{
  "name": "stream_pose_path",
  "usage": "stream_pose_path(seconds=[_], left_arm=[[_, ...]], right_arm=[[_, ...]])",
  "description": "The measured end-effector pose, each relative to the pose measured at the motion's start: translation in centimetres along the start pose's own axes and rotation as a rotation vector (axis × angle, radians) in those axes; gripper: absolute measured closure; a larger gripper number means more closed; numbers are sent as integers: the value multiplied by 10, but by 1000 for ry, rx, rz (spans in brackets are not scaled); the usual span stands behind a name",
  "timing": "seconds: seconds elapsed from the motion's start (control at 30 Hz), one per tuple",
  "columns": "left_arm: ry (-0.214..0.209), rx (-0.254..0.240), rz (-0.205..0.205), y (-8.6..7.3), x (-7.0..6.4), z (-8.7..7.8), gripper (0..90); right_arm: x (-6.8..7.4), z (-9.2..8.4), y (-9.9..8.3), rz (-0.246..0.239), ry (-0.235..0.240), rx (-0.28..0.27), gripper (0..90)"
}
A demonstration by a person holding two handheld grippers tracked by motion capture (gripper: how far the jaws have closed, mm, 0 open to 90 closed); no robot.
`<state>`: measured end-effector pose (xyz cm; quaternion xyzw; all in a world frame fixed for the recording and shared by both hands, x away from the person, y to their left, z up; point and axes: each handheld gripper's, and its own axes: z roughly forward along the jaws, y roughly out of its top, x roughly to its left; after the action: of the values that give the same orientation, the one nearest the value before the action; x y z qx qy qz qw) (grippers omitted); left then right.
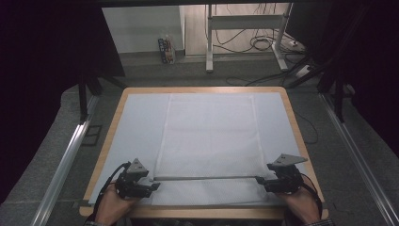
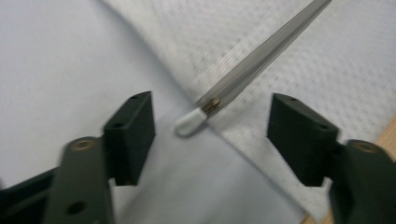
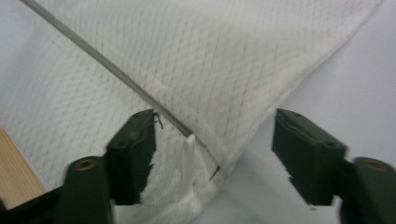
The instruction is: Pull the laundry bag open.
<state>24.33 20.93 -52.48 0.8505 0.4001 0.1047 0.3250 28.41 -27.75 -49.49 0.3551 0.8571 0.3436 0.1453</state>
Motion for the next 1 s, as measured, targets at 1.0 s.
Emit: stream_pose_path(seconds=[1.0], left_arm=[[171, -104, -42, -34, -7, -28, 7]], right_arm=[[5, -16, -20, 39, 26, -67, 6]])
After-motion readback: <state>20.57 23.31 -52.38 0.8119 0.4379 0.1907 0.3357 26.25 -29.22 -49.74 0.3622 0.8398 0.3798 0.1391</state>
